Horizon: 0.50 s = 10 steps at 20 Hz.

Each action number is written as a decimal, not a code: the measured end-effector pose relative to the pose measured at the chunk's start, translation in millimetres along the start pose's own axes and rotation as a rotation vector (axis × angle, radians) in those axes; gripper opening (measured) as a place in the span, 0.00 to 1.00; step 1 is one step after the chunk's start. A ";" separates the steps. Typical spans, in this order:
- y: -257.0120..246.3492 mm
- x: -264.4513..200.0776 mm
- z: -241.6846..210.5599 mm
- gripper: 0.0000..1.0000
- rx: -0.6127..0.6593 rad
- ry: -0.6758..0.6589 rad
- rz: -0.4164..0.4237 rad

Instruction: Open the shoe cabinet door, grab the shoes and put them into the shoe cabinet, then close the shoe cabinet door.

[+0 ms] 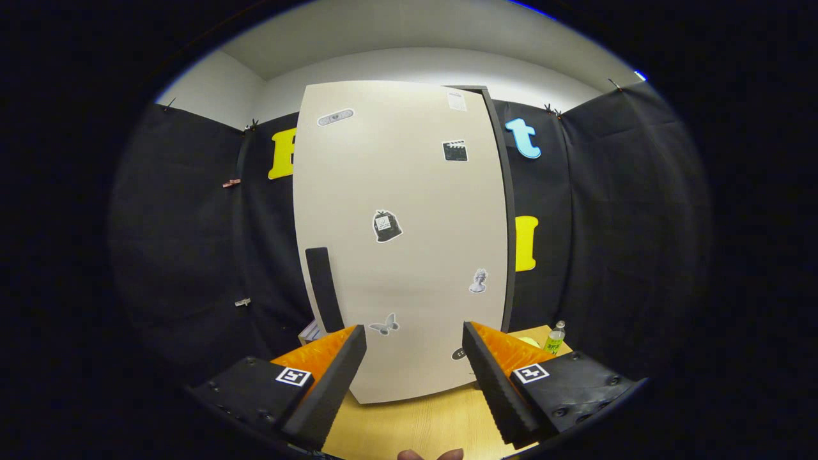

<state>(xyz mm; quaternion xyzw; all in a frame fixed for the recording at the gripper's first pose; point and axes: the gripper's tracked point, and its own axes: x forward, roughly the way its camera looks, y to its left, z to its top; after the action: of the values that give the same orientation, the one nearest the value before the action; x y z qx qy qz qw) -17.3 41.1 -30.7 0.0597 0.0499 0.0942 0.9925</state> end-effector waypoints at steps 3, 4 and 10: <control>-1.7 -3.2 -0.7 0.99 0.010 0.005 0.003; -2.7 -3.6 -0.4 0.98 0.010 0.005 0.004; -7.3 -6.4 1.1 0.98 0.010 0.005 0.006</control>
<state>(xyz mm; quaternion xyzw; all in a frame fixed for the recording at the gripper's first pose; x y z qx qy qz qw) -22.1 32.6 -30.0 0.0647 0.0526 0.0969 0.9918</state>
